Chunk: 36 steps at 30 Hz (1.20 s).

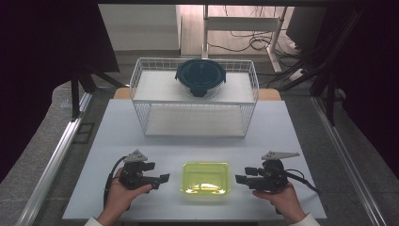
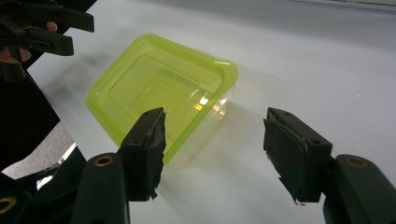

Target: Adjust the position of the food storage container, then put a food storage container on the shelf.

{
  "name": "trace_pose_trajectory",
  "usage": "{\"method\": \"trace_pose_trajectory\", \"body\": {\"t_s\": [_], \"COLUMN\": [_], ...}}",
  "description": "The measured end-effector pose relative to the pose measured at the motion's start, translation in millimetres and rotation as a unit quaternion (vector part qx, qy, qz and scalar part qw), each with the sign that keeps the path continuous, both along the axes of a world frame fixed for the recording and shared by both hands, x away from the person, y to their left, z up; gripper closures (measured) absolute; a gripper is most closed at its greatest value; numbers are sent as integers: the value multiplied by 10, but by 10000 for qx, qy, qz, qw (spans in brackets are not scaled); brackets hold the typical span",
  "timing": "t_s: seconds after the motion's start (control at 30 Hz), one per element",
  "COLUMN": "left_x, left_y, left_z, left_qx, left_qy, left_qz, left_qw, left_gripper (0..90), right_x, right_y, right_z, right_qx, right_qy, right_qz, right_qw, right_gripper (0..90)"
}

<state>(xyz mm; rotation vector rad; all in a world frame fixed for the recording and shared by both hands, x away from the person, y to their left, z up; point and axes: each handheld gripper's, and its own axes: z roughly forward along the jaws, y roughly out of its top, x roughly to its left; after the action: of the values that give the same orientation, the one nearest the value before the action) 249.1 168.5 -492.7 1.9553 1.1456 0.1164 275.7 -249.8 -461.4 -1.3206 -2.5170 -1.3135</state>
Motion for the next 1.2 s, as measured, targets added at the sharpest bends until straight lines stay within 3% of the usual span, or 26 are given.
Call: {"method": "trace_pose_trajectory", "body": {"t_s": [0.2,0.47,0.67,0.87,1.03,1.2], "left_x": [22,19,55,92,161,181], "left_y": [-58,-192,-366,-480,-459,-422], "left_z": [-7,20,8,-28,-55,-121], "left_qx": [47,-83,-382,-705,-900,-1025], "left_qy": [0,-15,224,493,854,1122], "left_qz": [-49,-80,-236,-268,-176,-144], "left_qw": [10000,9999,9987,9959,9921,9883], "left_gripper": [205,196,196,200,224,270], "right_x": [-14,0,19,39,96,93], "right_y": [7,59,99,129,149,185], "right_z": [-22,-58,-100,-138,-148,-213], "right_qx": [-88,116,142,141,217,119], "right_qy": [74,256,339,381,436,512], "right_qz": [-33,60,72,92,90,61], "right_qw": [9999,9996,9993,9991,9988,9986], "right_gripper": [361,337,346,346,346,351]}}
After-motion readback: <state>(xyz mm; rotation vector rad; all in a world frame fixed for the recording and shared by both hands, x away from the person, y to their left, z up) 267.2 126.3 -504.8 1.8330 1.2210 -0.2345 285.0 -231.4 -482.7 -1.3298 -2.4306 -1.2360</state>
